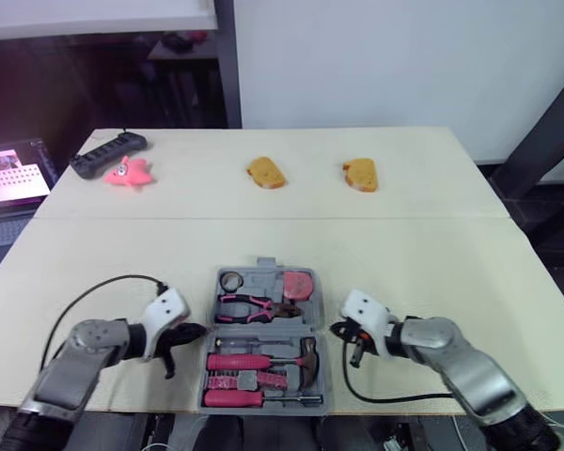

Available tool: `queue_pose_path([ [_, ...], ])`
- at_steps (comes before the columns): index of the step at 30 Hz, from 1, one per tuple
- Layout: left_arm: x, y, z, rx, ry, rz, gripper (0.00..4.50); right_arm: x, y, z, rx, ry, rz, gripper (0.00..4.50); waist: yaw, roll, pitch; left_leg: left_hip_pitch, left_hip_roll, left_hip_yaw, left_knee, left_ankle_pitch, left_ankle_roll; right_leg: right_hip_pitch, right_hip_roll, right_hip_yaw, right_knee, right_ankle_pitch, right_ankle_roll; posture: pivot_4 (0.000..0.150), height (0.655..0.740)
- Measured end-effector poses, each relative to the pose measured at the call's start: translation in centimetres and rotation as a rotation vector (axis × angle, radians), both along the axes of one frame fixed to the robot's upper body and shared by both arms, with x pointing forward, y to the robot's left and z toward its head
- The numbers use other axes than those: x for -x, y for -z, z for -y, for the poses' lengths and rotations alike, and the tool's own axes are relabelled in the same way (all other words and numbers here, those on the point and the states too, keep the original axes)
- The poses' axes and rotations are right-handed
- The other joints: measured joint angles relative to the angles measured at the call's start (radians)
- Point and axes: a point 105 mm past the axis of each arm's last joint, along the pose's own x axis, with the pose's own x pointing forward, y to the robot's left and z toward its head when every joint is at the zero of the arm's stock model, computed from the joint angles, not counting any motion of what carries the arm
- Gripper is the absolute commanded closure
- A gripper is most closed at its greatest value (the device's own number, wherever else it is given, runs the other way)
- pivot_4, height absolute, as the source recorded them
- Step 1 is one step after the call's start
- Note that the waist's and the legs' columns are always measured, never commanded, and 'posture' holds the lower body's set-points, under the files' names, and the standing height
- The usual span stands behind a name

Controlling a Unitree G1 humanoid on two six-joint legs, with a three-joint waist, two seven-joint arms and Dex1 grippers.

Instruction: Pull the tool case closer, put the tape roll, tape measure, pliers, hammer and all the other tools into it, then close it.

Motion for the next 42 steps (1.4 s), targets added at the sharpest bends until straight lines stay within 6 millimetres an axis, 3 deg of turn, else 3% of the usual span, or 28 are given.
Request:
queue_pose_path([
  [3, 0.5, -2.4, -0.2, 0.084, 0.055, 0.147, 4.50, 0.3, -2.4, -0.3, -0.095, -0.042, 0.054, 4.45, 0.004, -0.001, 0.001, -0.006, 0.000, 0.000, 0.001, 0.000, 0.000, -0.003, -0.001, 0.000, -0.001, 0.000, 0.001, 0.150, 0.7400],
  [5, 1.9, -4.0, 0.4, 0.143, 0.148, 0.206, 4.50, 0.6, -4.1, -0.7, -0.159, -0.080, 0.087, 4.45, 0.004, -0.002, 0.001, -0.010, 0.000, 0.000, 0.002, 0.001, -0.002, -0.006, -0.001, -0.001, -0.001, 0.001, 0.001, 0.150, 0.7400],
  [9, 5.9, -4.4, 2.0, 0.278, 0.322, 0.115, 4.50, 1.5, -5.9, -1.5, -0.253, -0.135, 0.080, 4.45, 0.004, -0.001, 0.002, -0.011, 0.000, 0.000, 0.001, 0.001, -0.002, -0.008, -0.001, -0.001, -0.001, 0.000, 0.000, 0.150, 0.7400],
  [12, 7.1, -3.3, 3.4, 0.346, 0.381, 0.056, 4.50, 1.6, -5.8, -1.8, -0.269, -0.137, 0.063, 4.45, 0.007, -0.001, 0.002, -0.012, 0.000, 0.000, 0.003, 0.001, -0.002, -0.008, -0.001, -0.001, -0.001, 0.000, -0.001, 0.150, 0.7400],
  [16, 7.0, -1.7, 5.0, 0.384, 0.421, 0.044, 4.50, 1.8, -5.2, -2.4, -0.274, -0.133, 0.029, 4.45, 0.005, -0.003, 0.002, -0.012, 0.000, 0.001, 0.004, 0.001, -0.002, -0.008, -0.001, 0.000, -0.001, 0.001, -0.003, 0.150, 0.7400],
  [23, 7.2, 2.0, 4.8, 0.307, 0.431, 0.000, 4.50, 1.1, -5.6, -2.7, -0.268, -0.103, 0.020, 4.45, 0.003, -0.002, 0.002, -0.011, 0.000, 0.001, 0.003, 0.001, -0.002, -0.009, 0.000, 0.000, -0.001, 0.001, -0.002, 0.150, 0.7400],
  [28, 6.7, 2.7, 5.3, 0.293, 0.450, 0.048, 4.50, 0.6, -5.7, -2.8, -0.262, -0.078, 0.000, 4.45, 0.006, 0.000, 0.000, -0.010, 0.000, 0.001, 0.003, 0.001, -0.002, -0.007, 0.000, 0.000, -0.001, 0.001, -0.003, 0.150, 0.7400],
  [31, 6.4, 3.0, 5.6, 0.289, 0.451, 0.060, 4.50, -0.2, -5.1, -2.0, -0.240, -0.016, -0.037, 3.61, 0.003, 0.001, 0.000, -0.009, 0.000, 0.001, 0.003, 0.001, -0.002, -0.006, 0.000, 0.000, 0.000, 0.001, -0.003, 0.150, 0.7400],
  [35, 6.3, 3.0, 5.6, 0.287, 0.449, 0.061, 4.50, -2.5, -3.7, -0.4, -0.211, 0.131, -0.108, 1.62, 0.001, 0.004, -0.002, -0.008, 0.000, 0.001, 0.002, 0.002, -0.002, -0.007, 0.000, 0.000, 0.001, 0.001, -0.003, 0.150, 0.7400],
  [38, 5.9, 3.1, 5.6, 0.282, 0.451, 0.064, 4.50, -4.5, -3.8, -1.9, -0.339, 0.213, -0.226, 0.08, -0.002, 0.007, -0.003, -0.007, 0.000, 0.000, 0.002, 0.002, -0.002, -0.007, 0.001, 0.000, 0.002, 0.002, -0.002, 0.150, 0.7400],
  [42, 5.3, 3.1, 5.6, 0.272, 0.461, 0.076, 4.50, -6.3, -3.7, -3.8, -0.407, 0.256, -0.356, 0.08, -0.001, 0.009, -0.004, -0.007, 0.000, 0.000, 0.001, 0.002, -0.002, -0.007, 0.001, 0.000, 0.002, 0.003, 0.000, 0.150, 0.7400],
])
